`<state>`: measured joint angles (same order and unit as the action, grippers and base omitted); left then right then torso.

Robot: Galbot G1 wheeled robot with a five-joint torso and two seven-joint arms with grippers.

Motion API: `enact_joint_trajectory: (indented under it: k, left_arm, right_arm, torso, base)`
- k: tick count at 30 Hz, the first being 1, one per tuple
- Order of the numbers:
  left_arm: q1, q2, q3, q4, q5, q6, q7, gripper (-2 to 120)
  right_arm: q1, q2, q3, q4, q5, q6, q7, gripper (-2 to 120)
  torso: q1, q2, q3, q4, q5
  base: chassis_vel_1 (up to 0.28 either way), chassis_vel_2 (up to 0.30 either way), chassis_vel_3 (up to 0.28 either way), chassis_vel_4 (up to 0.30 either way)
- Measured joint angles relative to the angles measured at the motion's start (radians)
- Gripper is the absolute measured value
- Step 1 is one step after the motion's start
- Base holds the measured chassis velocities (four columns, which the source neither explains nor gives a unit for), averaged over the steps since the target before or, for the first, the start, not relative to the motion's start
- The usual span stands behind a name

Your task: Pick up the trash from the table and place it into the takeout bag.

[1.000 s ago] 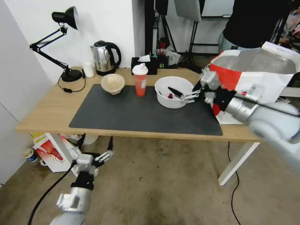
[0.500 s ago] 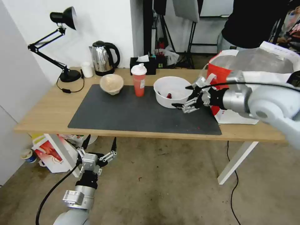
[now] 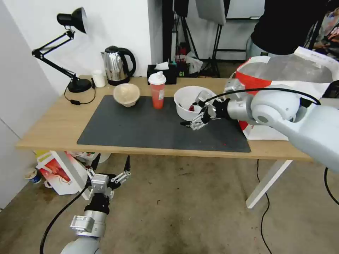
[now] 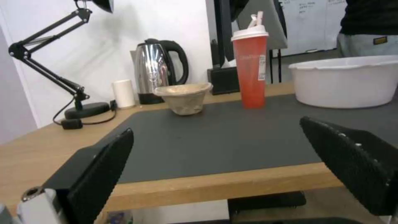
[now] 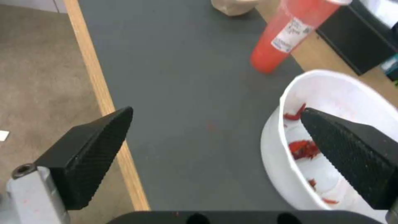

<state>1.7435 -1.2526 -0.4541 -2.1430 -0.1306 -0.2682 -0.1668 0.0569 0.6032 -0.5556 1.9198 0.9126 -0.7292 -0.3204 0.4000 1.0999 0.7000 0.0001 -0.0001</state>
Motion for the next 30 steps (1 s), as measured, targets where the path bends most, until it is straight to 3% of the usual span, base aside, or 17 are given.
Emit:
enact_joint_trajectory:
  k: [12, 30]
  left_arm:
    - [0.001, -0.002, 0.002, 0.002, 0.002, 0.000, -0.005, 100]
    - [0.010, -0.014, -0.002, -0.002, 0.010, -0.002, -0.006, 100]
  right_arm:
    - [0.132, 0.039, -0.079, -0.066, 0.015, 0.004, 0.001, 100]
    - [0.111, 0.115, -0.076, -0.213, 0.129, 0.005, 0.067, 100]
  torso:
    - [0.000, 0.000, 0.000, 0.0000, 0.0002]
    - [0.000, 0.000, 0.000, -0.0001, 0.0001]
  base:
    - [0.000, 0.000, 0.000, 0.000]
    - [0.000, 0.000, 0.000, 0.000]
